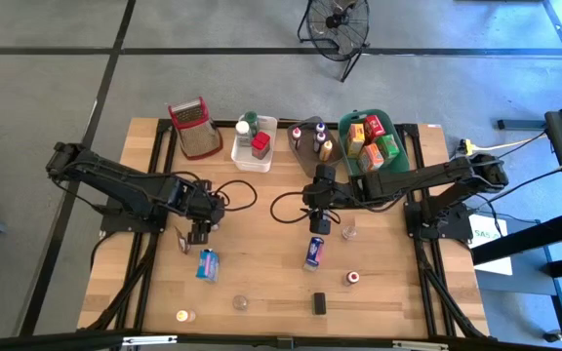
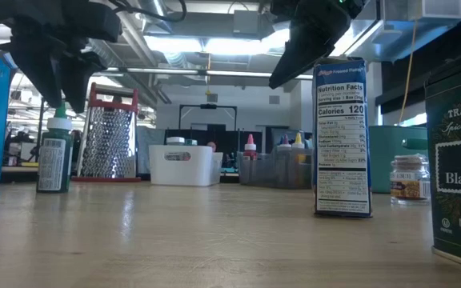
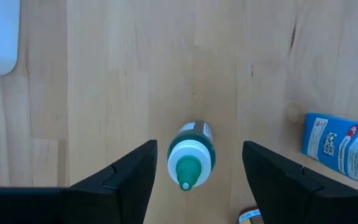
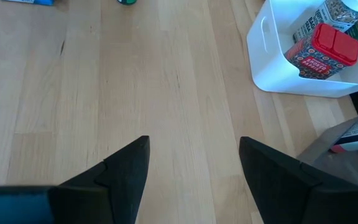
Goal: Pick & Place Kitchen Items
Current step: Put the green food coloring bottle into the black bin
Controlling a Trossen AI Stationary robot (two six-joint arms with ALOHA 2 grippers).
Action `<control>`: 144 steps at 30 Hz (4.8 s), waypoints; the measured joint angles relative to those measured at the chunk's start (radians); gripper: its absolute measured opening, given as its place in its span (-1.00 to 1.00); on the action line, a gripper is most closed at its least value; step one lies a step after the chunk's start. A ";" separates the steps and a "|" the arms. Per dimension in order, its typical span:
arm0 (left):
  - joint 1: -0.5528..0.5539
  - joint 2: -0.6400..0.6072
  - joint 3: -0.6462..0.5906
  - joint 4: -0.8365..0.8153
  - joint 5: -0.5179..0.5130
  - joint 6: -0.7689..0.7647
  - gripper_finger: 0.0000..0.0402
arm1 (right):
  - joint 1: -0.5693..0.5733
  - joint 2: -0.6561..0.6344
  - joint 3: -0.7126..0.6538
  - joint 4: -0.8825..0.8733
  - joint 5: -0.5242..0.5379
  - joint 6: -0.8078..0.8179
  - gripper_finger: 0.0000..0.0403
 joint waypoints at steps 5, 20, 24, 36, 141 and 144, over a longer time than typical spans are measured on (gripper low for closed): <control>0.000 0.000 0.000 -0.006 -0.008 -0.002 0.16 | 0.000 0.000 0.000 0.000 0.000 -0.003 0.24; 0.000 0.000 0.000 -0.005 -0.024 -0.013 0.16 | 0.000 0.000 0.000 -0.001 0.000 -0.003 0.24; 0.000 0.000 0.000 -0.005 -0.015 -0.012 0.16 | 0.000 0.000 0.000 -0.001 0.000 -0.003 0.24; 0.000 -0.001 -0.099 0.088 0.021 0.012 0.16 | 0.001 0.000 0.000 -0.001 0.000 -0.003 0.24; 0.668 0.822 1.018 0.126 0.195 0.743 -0.28 | 0.460 -0.001 0.000 0.351 1.159 -0.527 0.24; 0.683 0.897 1.104 0.116 0.211 0.725 -0.28 | 0.493 -0.001 0.000 0.313 1.220 -0.509 0.24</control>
